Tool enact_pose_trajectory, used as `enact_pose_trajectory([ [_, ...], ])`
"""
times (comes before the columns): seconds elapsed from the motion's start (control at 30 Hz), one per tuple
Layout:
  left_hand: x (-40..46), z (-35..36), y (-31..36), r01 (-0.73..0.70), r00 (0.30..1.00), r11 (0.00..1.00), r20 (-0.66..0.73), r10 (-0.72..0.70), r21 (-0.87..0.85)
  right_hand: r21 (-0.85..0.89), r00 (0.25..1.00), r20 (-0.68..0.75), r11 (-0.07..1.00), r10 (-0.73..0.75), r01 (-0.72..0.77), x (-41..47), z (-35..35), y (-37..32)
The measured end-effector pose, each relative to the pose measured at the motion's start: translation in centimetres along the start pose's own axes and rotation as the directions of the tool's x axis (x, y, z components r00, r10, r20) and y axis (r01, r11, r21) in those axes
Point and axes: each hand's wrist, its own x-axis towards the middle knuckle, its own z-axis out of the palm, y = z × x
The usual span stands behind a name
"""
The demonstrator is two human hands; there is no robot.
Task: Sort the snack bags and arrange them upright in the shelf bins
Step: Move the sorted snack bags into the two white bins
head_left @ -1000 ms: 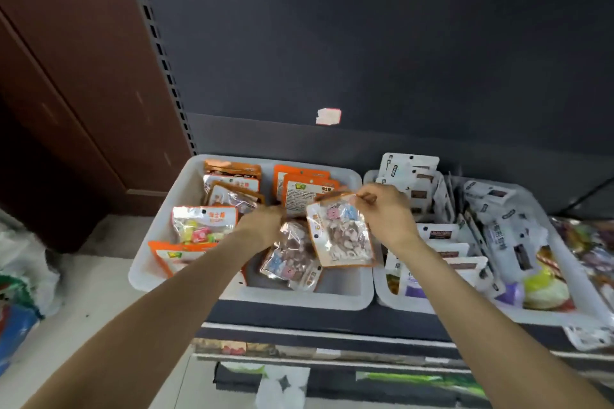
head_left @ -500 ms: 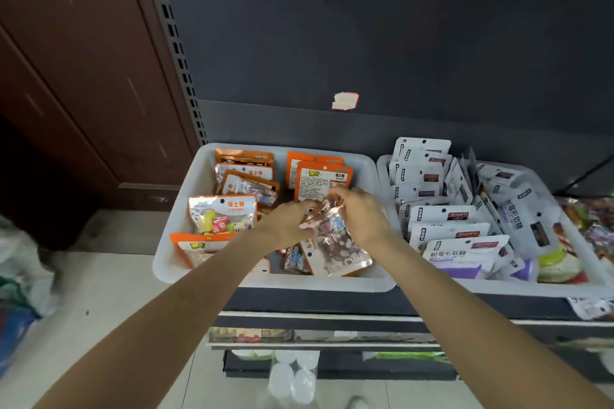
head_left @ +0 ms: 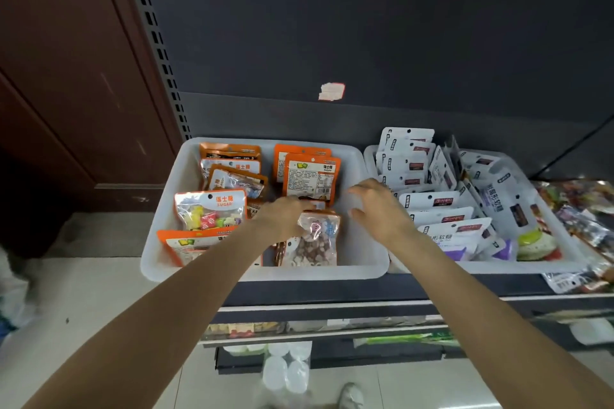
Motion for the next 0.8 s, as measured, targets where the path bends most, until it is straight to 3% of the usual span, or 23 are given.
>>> enact_pose_trajectory([
  [0.17, 0.2, 0.4, 0.1, -0.003, 1.000, 0.999, 0.026, 0.002, 0.039, -0.101, 0.994, 0.079, 0.993, 0.070, -0.062, -0.4, 0.0, 0.3],
  [0.3, -0.5, -1.0, 1.3, 0.007, 0.997, 1.000, -0.080, -0.009, -0.030, -0.014, 0.998, 0.041, 0.999, 0.046, -0.046, -0.2, -1.0, 0.2],
  [0.43, -2.1, -3.7, 4.4, -0.031, 0.939, 0.999, -0.344, 0.027, -0.007, 0.078, 0.988, -0.156, 0.996, -0.022, 0.034, -1.5, -3.5, 1.2],
  [0.53, -3.0, -5.3, 8.1, -0.065, 0.868, 0.994, -0.487, 0.098, 0.085, 0.143, 0.951, -0.308, 0.989, 0.015, 0.031, -3.3, -5.6, 2.8],
  [0.67, -2.8, -5.5, 14.0, -0.130, 0.806, 0.986, -0.568, 0.167, 0.105, 0.161, 0.917, -0.396, 0.987, 0.050, 0.016, -6.8, -7.8, 6.7],
  [0.8, -1.6, -3.8, 21.3, -0.314, 0.770, 0.947, -0.601, 0.217, -0.061, 0.149, 0.893, -0.438, 0.988, 0.103, -0.040, -11.2, -9.1, 13.4],
])
